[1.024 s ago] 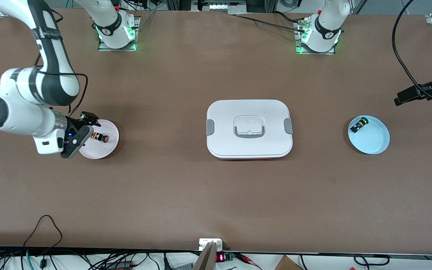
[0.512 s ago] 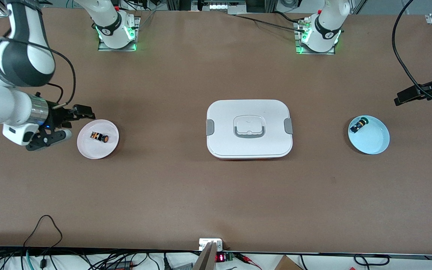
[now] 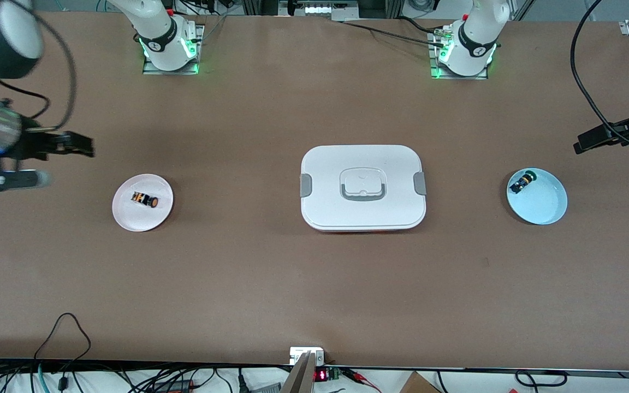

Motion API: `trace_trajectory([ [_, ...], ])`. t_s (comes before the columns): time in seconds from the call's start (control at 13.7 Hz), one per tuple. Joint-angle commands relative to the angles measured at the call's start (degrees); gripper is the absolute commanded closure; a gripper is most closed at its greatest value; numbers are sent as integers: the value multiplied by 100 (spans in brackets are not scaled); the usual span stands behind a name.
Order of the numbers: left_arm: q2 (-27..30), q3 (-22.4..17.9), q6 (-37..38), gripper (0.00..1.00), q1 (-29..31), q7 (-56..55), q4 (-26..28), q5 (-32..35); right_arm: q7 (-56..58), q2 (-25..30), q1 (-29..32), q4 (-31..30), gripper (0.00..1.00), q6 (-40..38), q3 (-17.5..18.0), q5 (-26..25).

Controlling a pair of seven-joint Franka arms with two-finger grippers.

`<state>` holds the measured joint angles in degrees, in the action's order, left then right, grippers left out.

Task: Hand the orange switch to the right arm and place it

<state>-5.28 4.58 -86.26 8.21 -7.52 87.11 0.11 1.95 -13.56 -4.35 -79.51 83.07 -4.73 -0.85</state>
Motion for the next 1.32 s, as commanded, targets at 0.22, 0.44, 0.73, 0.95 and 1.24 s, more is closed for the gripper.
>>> trace_trajectory([
  [0.22, -61, -37, 21, 0, -56, 84, -133, 86, 15, 456, 488, -868, 0, 777, 34, 24],
  [0.44, -61, -37, 21, 0, -56, 84, -133, 86, 147, 1091, 479, -1786, 0, 1352, 34, 24],
  [0.73, -61, -28, 21, 0, -56, 84, -133, 68, 86, 1127, 479, -1734, 0, 1097, 51, 67],
  [0.95, -70, -28, 13, 0, -56, 84, -133, 68, 51, 1127, 479, -1725, 0, 1062, 43, 76],
  [1.24, -88, -28, 13, 0, -56, 84, -141, 24, 42, 1127, 487, -1725, 0, 1062, 43, 85],
])
